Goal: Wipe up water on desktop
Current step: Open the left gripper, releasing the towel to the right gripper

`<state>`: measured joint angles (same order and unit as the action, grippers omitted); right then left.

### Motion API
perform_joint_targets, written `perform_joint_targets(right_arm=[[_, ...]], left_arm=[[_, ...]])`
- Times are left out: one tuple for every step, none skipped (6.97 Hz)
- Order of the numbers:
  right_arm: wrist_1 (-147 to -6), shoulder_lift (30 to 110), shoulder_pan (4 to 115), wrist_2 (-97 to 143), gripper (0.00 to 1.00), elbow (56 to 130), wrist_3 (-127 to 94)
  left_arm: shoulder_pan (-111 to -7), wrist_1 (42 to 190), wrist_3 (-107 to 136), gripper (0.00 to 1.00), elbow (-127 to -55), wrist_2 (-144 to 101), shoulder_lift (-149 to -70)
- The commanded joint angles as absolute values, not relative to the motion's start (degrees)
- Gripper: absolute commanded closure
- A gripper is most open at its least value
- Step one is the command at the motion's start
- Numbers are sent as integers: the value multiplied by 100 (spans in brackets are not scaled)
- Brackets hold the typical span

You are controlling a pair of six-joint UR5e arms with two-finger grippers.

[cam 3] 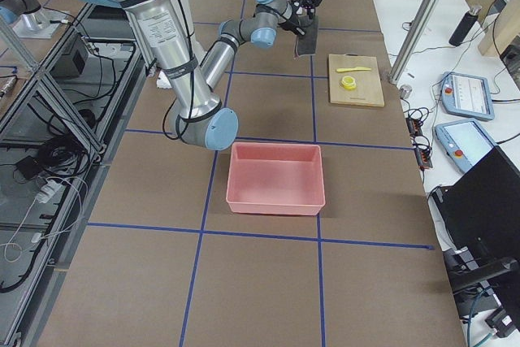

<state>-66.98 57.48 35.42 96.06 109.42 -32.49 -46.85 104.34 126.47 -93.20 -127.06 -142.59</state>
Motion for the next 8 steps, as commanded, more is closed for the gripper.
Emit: perform_joint_targets(right_arm=[[-6697, 5748, 3542, 9606, 66, 10951, -3252], [-6697, 5757, 3542, 9606, 66, 10977, -3261], [-6697, 5757, 3542, 9606, 66, 10986, -3278], [-6697, 5757, 3542, 9606, 66, 10986, -3278], [-6697, 5766, 3542, 9606, 67, 10986, -3287], [-6697, 5766, 3542, 9606, 67, 10986, -3287], [-6697, 5774, 3533, 9606, 67, 10995, -3287], [-6697, 5774, 3533, 9606, 68, 10995, -3287]], left_arm=[[-4685, 10433, 12647, 100, -9299, -12709, -14256], [-4685, 10441, 12647, 100, -9290, -12709, -14265], [-4685, 10441, 12647, 100, -9281, -12709, -14265], [-4693, 10441, 12647, 100, -9273, -12700, -14256], [-4702, 10441, 12647, 100, -9220, -12700, -14265], [-4720, 10441, 12639, 100, -9211, -12700, -14265], [-4720, 10441, 12639, 100, -9202, -12700, -14265], [-4720, 10441, 12639, 100, -9176, -12700, -14265]])
